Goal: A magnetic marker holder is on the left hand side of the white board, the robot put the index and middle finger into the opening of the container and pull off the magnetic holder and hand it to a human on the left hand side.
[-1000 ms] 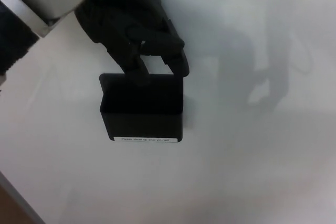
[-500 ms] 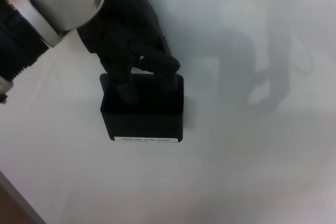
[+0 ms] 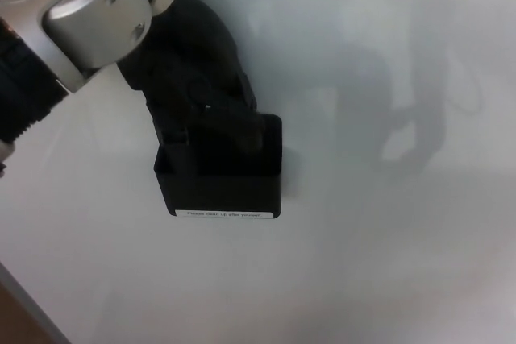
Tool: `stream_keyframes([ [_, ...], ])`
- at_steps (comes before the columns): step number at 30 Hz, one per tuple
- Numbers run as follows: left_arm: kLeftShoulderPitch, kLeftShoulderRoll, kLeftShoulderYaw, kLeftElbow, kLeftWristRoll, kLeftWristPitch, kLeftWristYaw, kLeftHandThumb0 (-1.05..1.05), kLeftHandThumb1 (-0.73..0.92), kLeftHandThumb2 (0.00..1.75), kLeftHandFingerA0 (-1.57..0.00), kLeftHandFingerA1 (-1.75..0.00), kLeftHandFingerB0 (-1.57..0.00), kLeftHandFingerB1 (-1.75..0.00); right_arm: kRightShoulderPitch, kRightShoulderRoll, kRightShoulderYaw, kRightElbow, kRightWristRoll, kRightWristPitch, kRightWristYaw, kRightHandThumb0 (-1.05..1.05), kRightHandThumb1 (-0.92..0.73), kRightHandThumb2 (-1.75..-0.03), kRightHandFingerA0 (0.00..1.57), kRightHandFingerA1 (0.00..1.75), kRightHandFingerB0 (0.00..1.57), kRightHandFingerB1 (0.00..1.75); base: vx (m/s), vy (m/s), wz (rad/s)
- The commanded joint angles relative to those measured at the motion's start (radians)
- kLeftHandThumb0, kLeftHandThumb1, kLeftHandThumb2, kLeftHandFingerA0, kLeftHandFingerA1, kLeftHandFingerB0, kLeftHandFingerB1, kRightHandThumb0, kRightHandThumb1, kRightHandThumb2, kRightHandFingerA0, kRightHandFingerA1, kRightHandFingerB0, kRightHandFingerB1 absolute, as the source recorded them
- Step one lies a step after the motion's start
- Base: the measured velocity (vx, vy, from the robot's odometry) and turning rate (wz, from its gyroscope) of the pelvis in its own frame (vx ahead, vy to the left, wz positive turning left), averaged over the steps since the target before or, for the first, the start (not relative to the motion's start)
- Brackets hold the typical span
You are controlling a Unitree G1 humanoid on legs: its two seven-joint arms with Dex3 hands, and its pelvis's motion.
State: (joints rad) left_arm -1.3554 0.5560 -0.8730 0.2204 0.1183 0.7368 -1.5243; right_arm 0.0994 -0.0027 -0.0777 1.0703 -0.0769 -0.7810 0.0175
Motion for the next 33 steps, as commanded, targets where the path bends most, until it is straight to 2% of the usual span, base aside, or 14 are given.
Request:
stream_keyframes([
  [1,0.045,0.007,0.032,-0.029,0.027,-0.023,0.024,-0.88,0.75,1.13,-0.04,-0.41,-0.05,-0.18,0.0,-0.011,-0.004,-0.004,0.014,0.006,-0.002,-0.48,-0.44,-0.85,0.89,0.71,0.5,0.57,0.0,0.0,0.0],
  [5,0.077,-0.001,0.051,-0.043,0.036,-0.061,0.048,-0.88,0.75,1.13,-0.08,-0.48,0.0,-0.2,0.002,-0.013,-0.003,-0.005,0.012,0.002,-0.002,-0.5,-0.44,-0.86,0.89,0.71,0.49,0.57,0.0,0.0,0.0],
  [6,0.081,-0.002,0.056,-0.047,0.036,-0.063,0.053,-0.93,0.78,0.81,-0.15,-0.43,-0.06,-0.2,0.002,-0.013,-0.002,-0.006,0.011,0.002,-0.003,-0.5,-0.44,-0.86,0.89,0.71,0.49,0.57,0.0,0.0,0.0],
  [8,0.086,-0.003,0.058,-0.052,0.046,-0.071,0.057,-0.88,0.74,1.1,-0.39,-0.59,-0.07,-0.29,0.0,-0.012,-0.003,-0.005,0.015,-0.001,0.002,-0.48,-0.43,-0.85,0.89,0.71,0.49,0.57,0.0,0.0,0.0],
  [9,0.089,-0.006,0.06,-0.052,0.05,-0.073,0.057,-0.89,0.92,0.69,-0.3,-0.43,-0.04,-0.23,-0.002,-0.013,-0.004,-0.001,0.016,-0.002,0.003,-0.49,-0.44,-0.86,0.89,0.71,0.5,0.58,0.0,0.0,0.0],
  [12,0.092,-0.012,0.059,-0.046,0.054,-0.076,0.053,-0.89,0.73,1.09,-0.14,-0.48,-0.02,-0.22,-0.004,-0.014,-0.003,0.0,0.012,-0.001,-0.002,-0.48,-0.44,-0.86,0.89,0.71,0.5,0.57,0.0,0.0,0.0],
  [14,0.098,-0.013,0.056,-0.049,0.064,-0.081,0.06,-0.91,0.92,0.69,-0.25,-0.37,-0.08,-0.23,-0.003,-0.014,-0.003,0.0,0.012,-0.004,-0.001,-0.5,-0.44,-0.86,0.89,0.71,0.5,0.58,0.0,0.0,0.0],
  [19,0.112,-0.013,0.049,-0.053,0.079,-0.084,0.061,-0.9,0.92,0.69,-0.29,-0.4,-0.04,-0.23,-0.002,-0.014,-0.002,-0.005,0.014,0.0,0.002,-0.5,-0.44,-0.86,0.89,0.71,0.5,0.57,0.0,0.0,0.0],
  [20,0.118,-0.012,0.049,-0.053,0.08,-0.094,0.059,-0.89,0.75,1.11,-0.37,-0.55,-0.06,-0.31,-0.003,-0.016,0.001,-0.007,0.006,-0.001,-0.008,-0.49,-0.44,-0.86,0.89,0.71,0.51,0.58,0.0,0.0,0.0],
  [21,0.122,-0.011,0.047,-0.058,0.086,-0.101,0.064,-0.9,0.92,0.69,-0.57,-0.46,-0.14,-0.26,-0.003,-0.017,0.002,-0.008,0.005,-0.001,-0.008,-0.49,-0.44,-0.86,0.89,0.71,0.51,0.58,0.0,0.0,0.0],
  [26,0.115,-0.01,0.011,-0.035,0.119,-0.168,0.022,-0.92,0.92,0.71,-0.46,-0.43,-0.07,-0.24,-0.01,-0.013,-0.002,-0.006,0.017,0.002,0.004,-0.5,-0.44,-0.87,0.89,0.71,0.52,0.58,0.0,0.0,0.0],
  [27,0.119,-0.014,0.007,-0.031,0.116,-0.152,0.014,-0.87,0.72,1.09,-0.17,-0.5,-0.04,-0.26,-0.011,-0.013,-0.001,-0.006,0.013,0.005,-0.001,-0.51,-0.44,-0.86,0.89,0.71,0.52,0.58,0.0,0.0,0.0],
  [31,0.126,-0.014,-0.005,-0.035,0.13,-0.152,0.012,-0.97,0.79,1.12,-0.31,-0.51,-0.05,-0.13,-0.011,-0.013,0.001,-0.008,0.01,0.004,-0.006,-0.42,-0.59,-0.58,0.98,0.55,0.58,0.42,0.0,0.0,0.0],
  [33,0.132,-0.017,-0.013,-0.033,0.138,-0.135,0.007,-0.92,0.9,0.67,-0.25,-0.36,0.0,-0.18,-0.016,-0.013,0.003,-0.009,0.005,0.004,-0.012,-0.43,-0.58,-0.58,1.0,0.54,0.58,0.41,0.0,0.0,0.0],
])
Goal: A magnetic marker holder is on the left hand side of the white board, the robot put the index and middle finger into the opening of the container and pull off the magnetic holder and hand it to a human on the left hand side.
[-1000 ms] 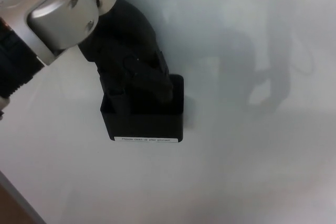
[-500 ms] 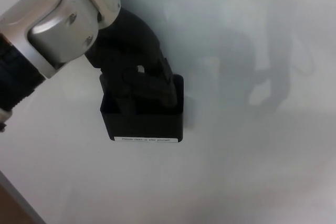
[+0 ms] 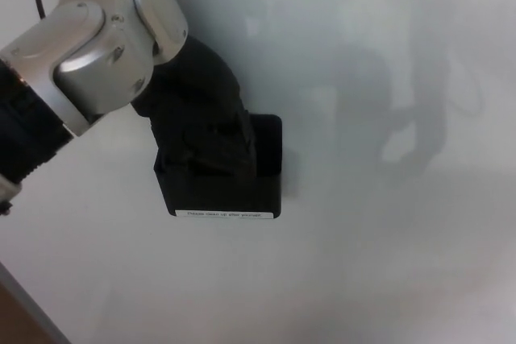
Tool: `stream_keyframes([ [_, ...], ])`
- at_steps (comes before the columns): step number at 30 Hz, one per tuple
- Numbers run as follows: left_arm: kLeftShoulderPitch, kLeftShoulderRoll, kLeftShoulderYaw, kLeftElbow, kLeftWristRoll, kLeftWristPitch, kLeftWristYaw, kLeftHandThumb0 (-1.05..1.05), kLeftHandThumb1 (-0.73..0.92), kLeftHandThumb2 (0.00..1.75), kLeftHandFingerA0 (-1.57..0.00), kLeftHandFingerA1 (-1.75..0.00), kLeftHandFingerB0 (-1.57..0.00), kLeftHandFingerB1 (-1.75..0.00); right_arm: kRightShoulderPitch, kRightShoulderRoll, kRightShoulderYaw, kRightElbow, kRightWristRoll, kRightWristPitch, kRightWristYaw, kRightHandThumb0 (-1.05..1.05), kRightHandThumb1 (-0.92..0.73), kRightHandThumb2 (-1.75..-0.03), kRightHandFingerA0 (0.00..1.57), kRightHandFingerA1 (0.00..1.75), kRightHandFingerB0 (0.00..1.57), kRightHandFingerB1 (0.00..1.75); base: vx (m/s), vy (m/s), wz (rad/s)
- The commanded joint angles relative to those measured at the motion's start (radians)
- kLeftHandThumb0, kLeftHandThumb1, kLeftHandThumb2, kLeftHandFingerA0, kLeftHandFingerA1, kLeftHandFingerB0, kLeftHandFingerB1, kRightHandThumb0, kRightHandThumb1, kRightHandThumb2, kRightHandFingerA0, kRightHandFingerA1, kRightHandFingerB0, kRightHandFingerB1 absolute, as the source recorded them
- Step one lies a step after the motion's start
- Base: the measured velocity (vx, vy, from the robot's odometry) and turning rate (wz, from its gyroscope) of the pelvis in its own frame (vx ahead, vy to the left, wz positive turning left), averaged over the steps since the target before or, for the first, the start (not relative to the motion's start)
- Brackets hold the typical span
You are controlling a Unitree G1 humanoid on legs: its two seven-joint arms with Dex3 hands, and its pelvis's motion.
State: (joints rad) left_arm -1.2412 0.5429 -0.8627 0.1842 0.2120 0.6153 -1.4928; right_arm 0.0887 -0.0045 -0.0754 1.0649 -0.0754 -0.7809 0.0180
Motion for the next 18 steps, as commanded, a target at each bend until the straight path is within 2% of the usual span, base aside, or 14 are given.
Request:
stream_keyframes([
  [1,0.025,-0.008,-0.024,0.006,0.044,-0.018,-0.022,-0.86,0.7,1.09,-0.21,-0.51,0.0,-0.15,-0.005,-0.013,0.001,-0.005,0.002,0.005,-0.013,-0.44,-0.58,-0.58,1.0,0.54,0.58,0.41,0.0,0.0,0.0],
  [3,0.039,-0.014,-0.028,0.006,0.046,-0.036,-0.018,-0.9,0.73,1.11,-0.16,-0.5,0.0,-0.11,-0.004,-0.015,0.001,-0.008,0.004,0.006,-0.01,-0.43,-0.59,-0.58,0.99,0.54,0.59,0.42,0.0,0.0,0.0],
  [4,0.046,-0.014,-0.031,0.005,0.044,-0.043,-0.023,-0.95,0.76,1.13,-0.03,-0.23,0.0,-0.06,-0.003,-0.014,0.001,-0.009,0.006,0.007,-0.007,-0.54,-0.46,-0.85,0.89,0.7,0.52,0.56,0.0,0.0,0.0],
  [5,0.052,-0.014,-0.031,0.004,0.042,-0.047,-0.03,-0.95,0.76,1.13,-0.03,-0.23,0.0,-0.06,-0.002,-0.013,0.001,-0.01,0.008,0.009,-0.003,-0.54,-0.46,-0.85,0.89,0.7,0.52,0.56,0.0,0.0,0.0],
  [6,0.056,-0.017,-0.027,0.005,0.037,-0.042,-0.033,-0.95,0.77,1.13,0.0,-0.12,0.0,-0.05,-0.003,-0.015,0.003,-0.008,0.003,0.006,-0.008,-0.45,-0.57,-0.58,1.0,0.54,0.59,0.41,0.0,0.0,0.0],
  [9,0.065,-0.025,-0.017,0.006,0.033,-0.023,-0.033,-0.94,0.75,1.12,0.0,-0.12,0.0,-0.05,-0.006,-0.015,0.003,-0.004,0.004,0.002,-0.008,-0.43,-0.57,-0.58,1.0,0.55,0.59,0.42,0.0,0.0,0.0],
  [10,0.081,-0.028,-0.013,-0.005,0.037,-0.039,-0.018,-0.84,0.69,1.11,0.0,-0.19,0.0,-0.15,-0.003,-0.015,0.007,-0.003,-0.002,0.001,-0.013,-0.45,-0.58,-0.58,1.0,0.55,0.59,0.42,0.0,0.0,0.0],
  [13,0.095,-0.031,-0.002,-0.014,0.038,-0.047,-0.009,-0.88,0.72,1.1,0.0,-0.16,0.0,-0.11,-0.002,-0.016,0.01,-0.003,-0.003,0.0,-0.015,-0.44,-0.58,-0.58,1.0,0.55,0.59,0.42,0.0,0.0,0.0],
  [14,0.12,-0.034,0.018,-0.031,0.038,-0.058,0.026,-0.84,0.69,1.08,0.0,-0.18,0.0,-0.15,-0.001,-0.017,0.013,-0.006,-0.006,0.0,-0.017,-0.53,-0.46,-0.86,0.9,0.69,0.52,0.57,0.0,0.0,0.0],
  [16,0.135,-0.036,0.036,-0.043,0.042,-0.081,0.049,-0.83,0.69,1.09,0.0,-0.2,0.0,-0.16,-0.002,-0.016,0.013,-0.005,-0.002,0.001,-0.016,-0.53,-0.46,-0.85,0.9,0.69,0.52,0.57,0.0,0.0,0.0],
  [17,0.138,-0.04,0.04,-0.04,0.045,-0.083,0.048,-0.87,0.68,0.88,0.0,-0.18,0.0,-0.14,-0.002,-0.015,0.011,-0.005,0.003,0.002,-0.013,-0.52,-0.46,-0.86,0.9,0.7,0.51,0.56,0.0,0.0,0.0],
  [18,0.147,-0.042,0.045,-0.04,0.047,-0.092,0.059,-0.84,0.85,0.66,0.0,-0.23,0.0,-0.19,-0.001,-0.015,0.011,-0.005,0.004,0.002,-0.012,-0.53,-0.46,-0.85,0.9,0.7,0.52,0.57,0.0,0.0,0.0],
])
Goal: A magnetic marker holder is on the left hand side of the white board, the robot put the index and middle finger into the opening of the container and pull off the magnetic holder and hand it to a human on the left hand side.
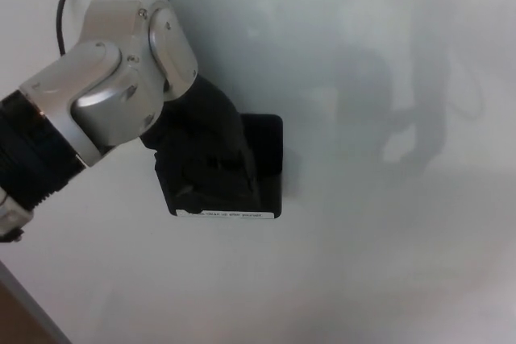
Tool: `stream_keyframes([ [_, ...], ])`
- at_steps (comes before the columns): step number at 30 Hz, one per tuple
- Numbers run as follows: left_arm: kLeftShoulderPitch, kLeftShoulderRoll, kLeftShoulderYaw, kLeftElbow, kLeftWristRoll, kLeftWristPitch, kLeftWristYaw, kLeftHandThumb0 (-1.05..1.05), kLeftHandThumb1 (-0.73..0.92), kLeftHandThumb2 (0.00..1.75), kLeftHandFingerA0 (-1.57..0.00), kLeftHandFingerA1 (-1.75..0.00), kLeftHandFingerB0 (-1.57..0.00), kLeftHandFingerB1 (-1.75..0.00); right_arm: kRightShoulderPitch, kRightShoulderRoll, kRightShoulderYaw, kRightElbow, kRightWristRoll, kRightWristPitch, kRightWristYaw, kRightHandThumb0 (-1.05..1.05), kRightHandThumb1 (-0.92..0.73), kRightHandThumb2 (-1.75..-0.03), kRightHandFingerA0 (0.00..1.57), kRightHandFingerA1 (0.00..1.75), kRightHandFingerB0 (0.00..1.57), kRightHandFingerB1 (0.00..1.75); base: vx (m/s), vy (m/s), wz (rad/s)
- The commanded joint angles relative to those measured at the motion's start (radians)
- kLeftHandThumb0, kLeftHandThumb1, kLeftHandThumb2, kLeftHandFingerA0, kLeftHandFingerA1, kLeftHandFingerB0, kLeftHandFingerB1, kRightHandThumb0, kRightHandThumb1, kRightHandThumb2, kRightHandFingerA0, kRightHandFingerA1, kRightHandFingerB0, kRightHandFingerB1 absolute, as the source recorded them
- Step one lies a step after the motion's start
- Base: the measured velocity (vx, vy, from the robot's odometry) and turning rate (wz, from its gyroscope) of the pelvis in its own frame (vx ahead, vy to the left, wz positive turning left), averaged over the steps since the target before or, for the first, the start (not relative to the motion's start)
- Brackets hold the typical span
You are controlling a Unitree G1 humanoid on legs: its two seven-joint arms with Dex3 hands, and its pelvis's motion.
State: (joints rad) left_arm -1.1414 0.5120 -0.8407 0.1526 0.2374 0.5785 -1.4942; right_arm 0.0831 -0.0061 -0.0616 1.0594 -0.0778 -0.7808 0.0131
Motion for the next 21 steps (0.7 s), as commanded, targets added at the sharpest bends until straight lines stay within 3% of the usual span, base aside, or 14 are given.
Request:
stream_keyframes([
  [1,0.06,-0.013,0.031,-0.008,0.027,-0.068,0.073,-0.84,0.85,0.66,0.0,-0.23,0.0,-0.19,0.005,-0.014,-0.002,0.0,0.006,0.002,-0.006,-0.53,-0.46,-0.85,0.9,0.7,0.52,0.57,0.0,0.0,0.0],
  [2,0.075,-0.014,0.032,-0.013,0.04,-0.091,0.096,-0.88,0.71,1.06,-0.02,-0.19,-0.02,-0.13,0.004,-0.012,-0.004,0.0,0.011,0.002,-0.002,-0.5,-0.45,-0.86,0.89,0.7,0.5,0.56,0.0,0.0,0.0],
  [4,0.086,-0.017,0.036,-0.017,0.051,-0.093,0.105,-0.94,0.72,1.04,-0.08,-0.26,-0.07,-0.07,0.004,-0.013,-0.003,0.0,0.009,0.003,-0.003,-0.51,-0.45,-0.85,0.89,0.7,0.51,0.56,0.0,0.0,0.0],
  [7,0.113,-0.025,0.054,-0.041,0.069,-0.05,0.14,-0.86,0.59,0.93,-0.17,-0.45,-0.03,-0.15,0.001,-0.013,-0.002,0.0,0.008,0.008,-0.005,-0.53,-0.46,-0.85,0.89,0.69,0.53,0.57,0.0,0.0,0.0],
  [8,0.124,-0.027,0.063,-0.053,0.078,-0.028,0.154,-0.78,0.67,0.61,-0.23,-0.32,-0.05,-0.21,0.0,-0.013,-0.002,0.0,0.009,0.009,-0.005,-0.53,-0.46,-0.85,0.9,0.69,0.53,0.57,0.0,0.0,0.0],
  [9,0.128,-0.028,0.067,-0.057,0.081,-0.021,0.158,-0.78,0.67,0.61,-0.23,-0.32,-0.05,-0.21,0.001,-0.013,-0.001,0.0,0.008,0.009,-0.006,-0.53,-0.46,-0.85,0.9,0.69,0.53,0.57,0.0,0.0,0.0],
  [10,0.152,-0.032,0.087,-0.066,0.086,-0.027,0.191,-0.37,0.29,0.91,0.0,-0.48,0.0,-0.49,0.001,-0.012,-0.002,0.0,0.01,0.006,-0.005,-0.52,-0.45,-0.85,0.9,0.7,0.53,0.57,0.0,0.0,0.0],
  [15,0.169,-0.041,0.109,-0.061,0.103,-0.043,0.21,-0.37,0.26,0.89,0.0,-0.49,0.0,-0.49,-0.002,-0.009,-0.005,0.001,0.017,0.007,0.0,-0.51,-0.45,-0.85,0.89,0.7,0.53,0.56,0.0,0.0,0.0],
  [16,0.167,-0.04,0.111,-0.065,0.107,-0.043,0.208,-0.77,0.48,0.84,-0.2,-0.45,-0.05,-0.27,-0.002,-0.01,-0.004,0.001,0.017,0.005,0.001,-0.52,-0.45,-0.85,0.89,0.7,0.53,0.57,0.0,0.0,0.0],
  [17,0.165,-0.039,0.113,-0.071,0.113,-0.043,0.206,-0.77,0.48,0.84,-0.2,-0.45,-0.05,-0.27,-0.001,-0.011,-0.004,0.001,0.016,0.002,0.002,-0.52,-0.45,-0.85,0.89,0.7,0.53,0.57,0.0,0.0,0.0],
  [18,0.151,-0.031,0.114,-0.08,0.114,-0.041,0.187,-0.75,0.59,0.59,-0.25,-0.34,-0.11,-0.24,0.0,-0.012,-0.002,-0.003,0.013,0.002,0.0,-0.5,-0.45,-0.85,0.89,0.7,0.51,0.56,0.0,0.0,0.0],
  [19,0.134,-0.025,0.113,-0.086,0.115,-0.037,0.168,-0.78,0.51,0.85,-0.23,-0.46,-0.05,-0.25,0.0,-0.013,-0.002,-0.001,0.012,0.0,0.0,-0.53,-0.45,-0.85,0.89,0.69,0.53,0.57,0.0,0.0,0.0],
  [20,0.122,-0.02,0.113,-0.09,0.116,-0.033,0.155,-0.78,0.51,0.85,-0.23,-0.46,-0.05,-0.25,-0.001,-0.013,-0.002,0.0,0.012,-0.001,0.0,-0.53,-0.45,-0.85,0.89,0.69,0.53,0.57,0.0,0.0,0.0],
  [21,0.094,-0.015,0.113,-0.092,0.119,-0.034,0.135,-0.8,0.52,0.85,-0.28,-0.47,-0.06,-0.24,-0.005,-0.014,-0.003,0.002,0.012,0.0,-0.003,-0.44,-0.57,-0.58,1.0,0.55,0.61,0.42,0.0,0.0,0.0],
])
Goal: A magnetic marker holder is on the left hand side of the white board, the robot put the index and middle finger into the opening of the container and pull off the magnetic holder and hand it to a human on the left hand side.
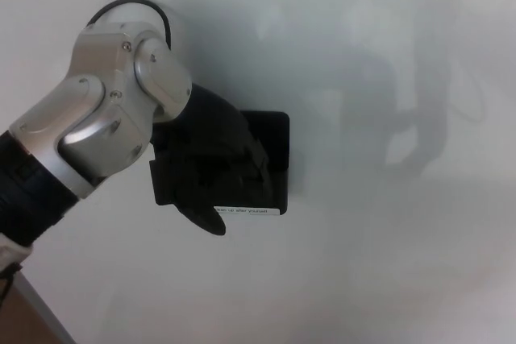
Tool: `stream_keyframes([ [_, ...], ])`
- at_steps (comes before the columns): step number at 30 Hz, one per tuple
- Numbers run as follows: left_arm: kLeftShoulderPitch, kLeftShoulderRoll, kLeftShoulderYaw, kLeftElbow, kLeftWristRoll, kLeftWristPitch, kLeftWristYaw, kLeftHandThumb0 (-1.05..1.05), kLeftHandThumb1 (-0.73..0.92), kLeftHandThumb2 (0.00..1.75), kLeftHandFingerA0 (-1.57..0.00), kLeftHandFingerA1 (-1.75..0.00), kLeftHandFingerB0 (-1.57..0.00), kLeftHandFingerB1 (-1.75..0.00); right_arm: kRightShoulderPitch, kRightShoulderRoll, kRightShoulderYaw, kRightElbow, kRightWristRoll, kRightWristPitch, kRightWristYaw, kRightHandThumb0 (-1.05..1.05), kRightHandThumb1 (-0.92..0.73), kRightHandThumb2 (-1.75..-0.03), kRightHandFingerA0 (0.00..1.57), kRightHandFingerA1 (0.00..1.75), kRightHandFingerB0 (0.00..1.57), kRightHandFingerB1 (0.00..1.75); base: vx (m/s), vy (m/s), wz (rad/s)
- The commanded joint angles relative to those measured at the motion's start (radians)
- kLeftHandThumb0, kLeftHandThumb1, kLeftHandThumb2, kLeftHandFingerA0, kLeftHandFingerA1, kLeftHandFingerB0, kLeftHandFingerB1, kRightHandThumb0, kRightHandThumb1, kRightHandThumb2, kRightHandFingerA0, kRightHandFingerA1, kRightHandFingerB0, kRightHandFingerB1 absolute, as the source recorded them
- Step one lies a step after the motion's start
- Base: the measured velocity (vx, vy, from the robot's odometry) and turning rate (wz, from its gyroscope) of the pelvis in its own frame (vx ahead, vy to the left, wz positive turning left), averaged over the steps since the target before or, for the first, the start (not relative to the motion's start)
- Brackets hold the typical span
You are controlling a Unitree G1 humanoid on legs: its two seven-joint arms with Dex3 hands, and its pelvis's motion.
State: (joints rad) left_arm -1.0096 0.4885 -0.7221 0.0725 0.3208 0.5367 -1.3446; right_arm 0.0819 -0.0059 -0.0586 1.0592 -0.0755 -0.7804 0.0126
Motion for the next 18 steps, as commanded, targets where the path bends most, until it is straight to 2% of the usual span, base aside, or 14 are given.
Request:
stream_keyframes([
  [1,-0.051,0.009,-0.005,-0.011,0.038,0.006,-0.021,-0.8,0.52,0.85,-0.28,-0.47,-0.06,-0.24,-0.007,-0.015,-0.006,0.002,0.009,0.002,-0.005,-0.44,-0.57,-0.58,1.0,0.55,0.61,0.42,0.0,0.0,0.0],
  [2,-0.06,0.01,-0.005,-0.01,0.04,0.004,-0.026,-0.8,0.52,0.85,-0.28,-0.47,-0.06,-0.24,-0.009,-0.016,-0.006,0.002,0.009,0.004,-0.006,-0.44,-0.57,-0.58,1.0,0.55,0.61,0.42,0.0,0.0,0.0],
  [3,-0.08,0.011,0.002,-0.008,0.037,0.015,-0.039,-0.77,0.51,0.85,-0.22,-0.46,-0.05,-0.27,-0.012,-0.016,-0.006,0.004,0.007,0.003,-0.009,-0.43,-0.57,-0.58,1.01,0.55,0.61,0.42,0.0,0.0,0.0],
  [4,-0.099,0.013,0.006,-0.004,0.035,0.018,-0.05,-0.79,0.52,0.86,-0.23,-0.46,-0.05,-0.26,-0.015,-0.016,-0.006,0.004,0.006,0.005,-0.011,-0.51,-0.46,-0.85,0.9,0.7,0.54,0.57,0.0,0.0,0.0],
  [5,-0.121,0.016,0.009,0.002,0.034,0.02,-0.063,-0.79,0.52,0.86,-0.23,-0.46,-0.05,-0.26,-0.018,-0.016,-0.005,0.005,0.005,0.008,-0.014,-0.51,-0.46,-0.85,0.9,0.7,0.54,0.57,0.0,0.0,0.0],
  [6,-0.143,0.014,0.012,0.012,0.03,0.03,-0.076,-0.79,0.52,0.86,-0.27,-0.47,-0.05,-0.23,-0.017,-0.016,-0.004,0.004,0.001,0.008,-0.018,-0.44,-0.57,-0.58,1.02,0.55,0.61,0.42,0.0,0.0,0.0],
  [7,-0.157,0.013,0.014,0.019,0.027,0.037,-0.085,-0.79,0.52,0.86,-0.27,-0.47,-0.05,-0.23,-0.015,-0.017,-0.002,0.003,-0.001,0.007,-0.02,-0.44,-0.57,-0.58,1.02,0.55,0.61,0.42,0.0,0.0,0.0],
  [8,-0.178,0.011,0.018,0.034,0.02,0.048,-0.098,-0.74,0.62,0.6,-0.29,-0.34,-0.09,-0.22,-0.014,-0.017,-0.002,0.002,-0.002,0.009,-0.021,-0.53,-0.46,-0.85,0.9,0.7,0.53,0.57,0.0,0.0,0.0],
  [9,-0.191,0.011,0.02,0.04,0.017,0.054,-0.105,-0.77,0.5,0.82,-0.06,-0.39,-0.05,-0.28,-0.014,-0.017,-0.002,0.001,-0.001,0.01,-0.021,-0.53,-0.45,-0.85,0.91,0.7,0.54,0.57,0.0,0.0,0.0],
  [10,-0.205,0.011,0.021,0.046,0.014,0.061,-0.114,-0.77,0.5,0.82,-0.06,-0.39,-0.05,-0.28,-0.014,-0.018,-0.001,0.001,-0.001,0.01,-0.022,-0.53,-0.45,-0.85,0.91,0.7,0.54,0.57,0.0,0.0,0.0],
  [11,-0.219,0.013,0.021,0.047,0.015,0.056,-0.118,-0.8,0.51,0.85,-0.11,-0.42,-0.06,-0.27,-0.014,-0.018,-0.002,0.002,0.002,0.012,-0.018,-0.44,-0.57,-0.58,1.02,0.55,0.61,0.42,0.0,0.0,0.0],
  [18,-0.266,0.016,0.02,0.071,0.012,0.024,-0.144,-0.81,0.54,0.86,-0.12,-0.42,-0.05,-0.25,-0.017,-0.018,0.001,0.002,-0.002,0.009,-0.021,-0.44,-0.57,-0.58,1.01,0.55,0.62,0.42,0.0,0.0,0.0],
])
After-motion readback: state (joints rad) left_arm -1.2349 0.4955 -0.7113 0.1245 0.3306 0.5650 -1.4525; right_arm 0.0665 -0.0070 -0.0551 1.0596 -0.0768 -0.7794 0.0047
